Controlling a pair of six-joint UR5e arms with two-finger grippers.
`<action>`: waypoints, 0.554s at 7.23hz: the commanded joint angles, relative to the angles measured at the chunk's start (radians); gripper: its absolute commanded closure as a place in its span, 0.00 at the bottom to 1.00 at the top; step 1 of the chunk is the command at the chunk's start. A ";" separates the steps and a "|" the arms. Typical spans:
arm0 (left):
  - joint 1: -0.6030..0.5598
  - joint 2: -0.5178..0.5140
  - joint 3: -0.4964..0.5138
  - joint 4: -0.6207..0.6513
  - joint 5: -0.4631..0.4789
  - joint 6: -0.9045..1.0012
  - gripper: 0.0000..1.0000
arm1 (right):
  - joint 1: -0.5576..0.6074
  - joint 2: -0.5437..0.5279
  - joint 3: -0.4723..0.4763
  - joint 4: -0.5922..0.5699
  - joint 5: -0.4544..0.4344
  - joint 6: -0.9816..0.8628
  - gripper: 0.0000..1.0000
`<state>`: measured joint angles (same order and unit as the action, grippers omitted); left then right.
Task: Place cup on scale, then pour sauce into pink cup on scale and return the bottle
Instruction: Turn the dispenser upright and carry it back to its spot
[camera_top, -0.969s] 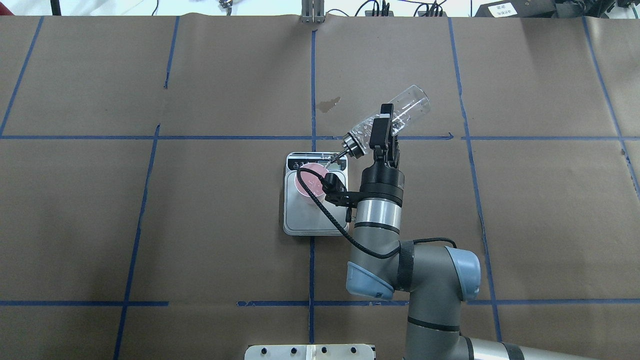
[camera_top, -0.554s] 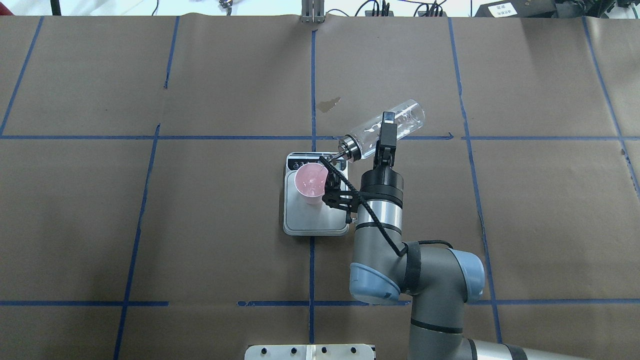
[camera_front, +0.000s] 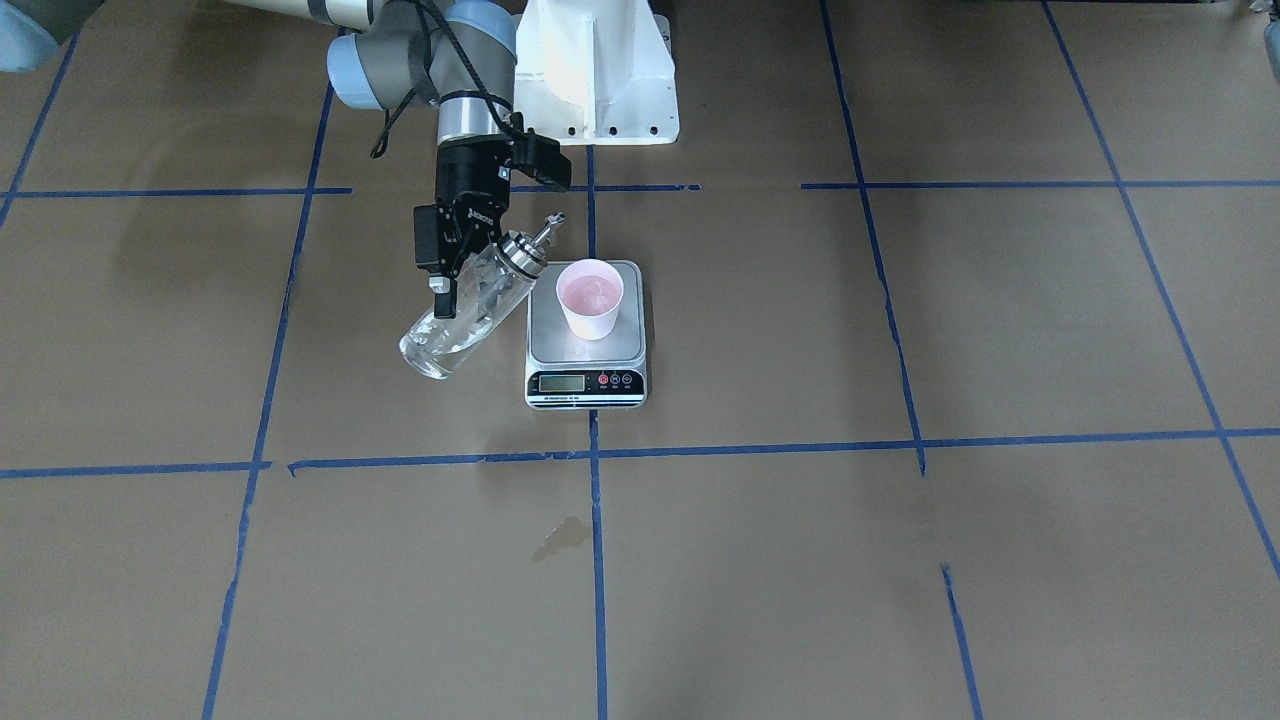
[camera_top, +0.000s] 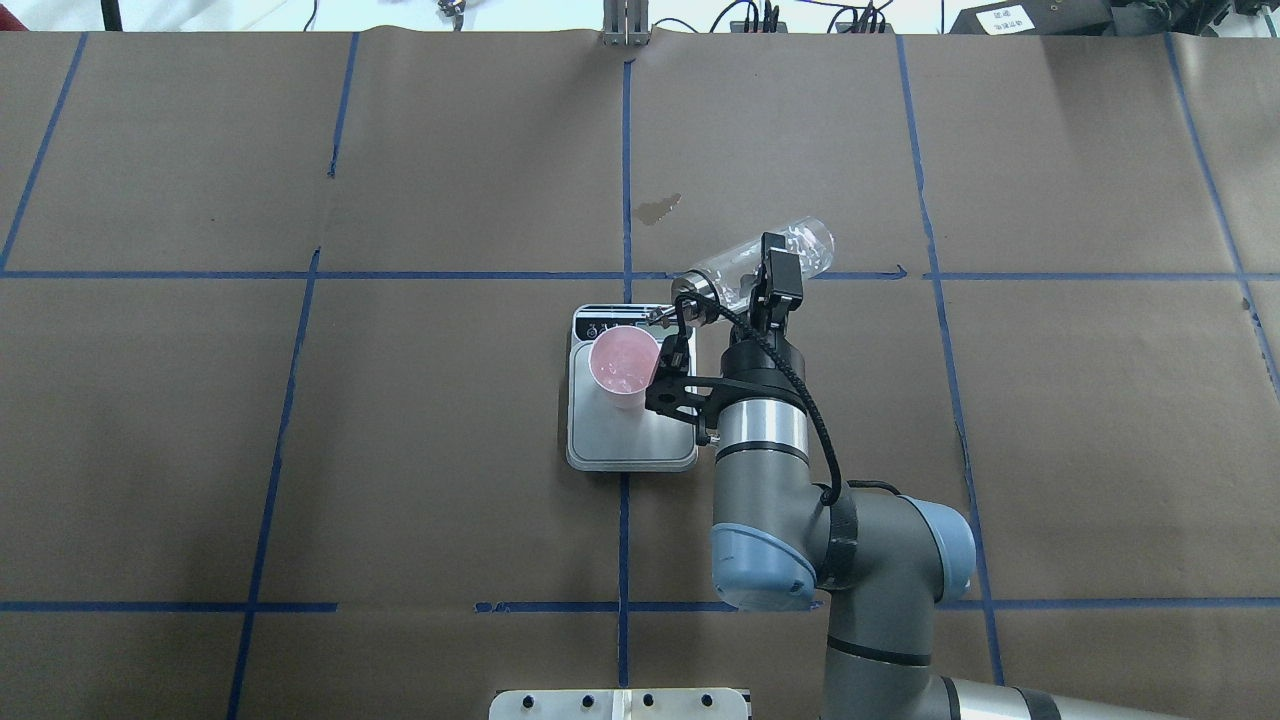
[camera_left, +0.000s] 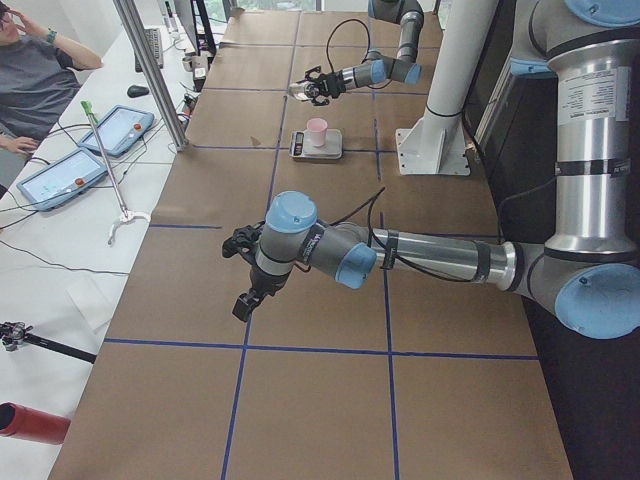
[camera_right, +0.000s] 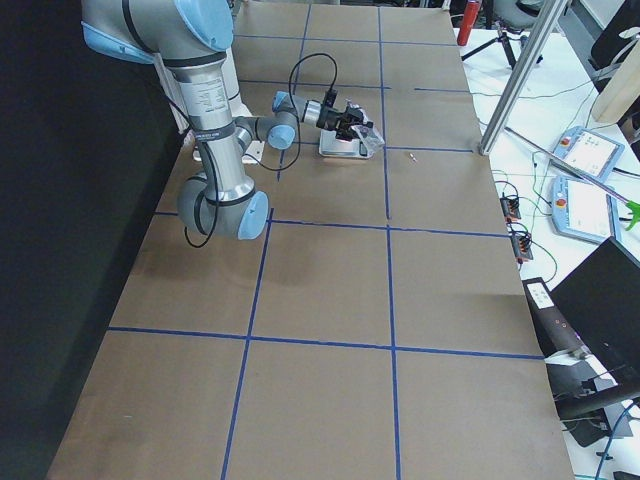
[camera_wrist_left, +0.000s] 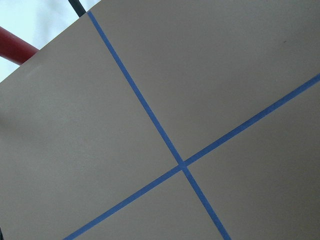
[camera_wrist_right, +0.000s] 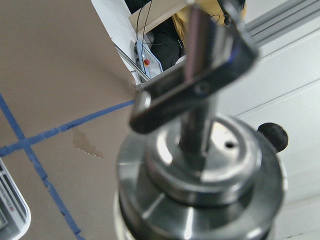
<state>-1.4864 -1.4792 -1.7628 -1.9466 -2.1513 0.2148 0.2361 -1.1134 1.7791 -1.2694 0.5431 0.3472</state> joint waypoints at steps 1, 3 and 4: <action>0.000 0.000 -0.004 0.000 -0.001 -0.003 0.00 | 0.003 -0.095 0.139 0.002 0.070 0.211 1.00; 0.000 -0.001 -0.026 0.002 0.001 -0.008 0.00 | 0.034 -0.243 0.283 0.002 0.135 0.297 1.00; 0.000 0.002 -0.036 0.002 0.001 -0.008 0.00 | 0.082 -0.288 0.305 0.002 0.234 0.419 1.00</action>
<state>-1.4864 -1.4794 -1.7843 -1.9456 -2.1512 0.2087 0.2731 -1.3263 2.0316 -1.2671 0.6866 0.6529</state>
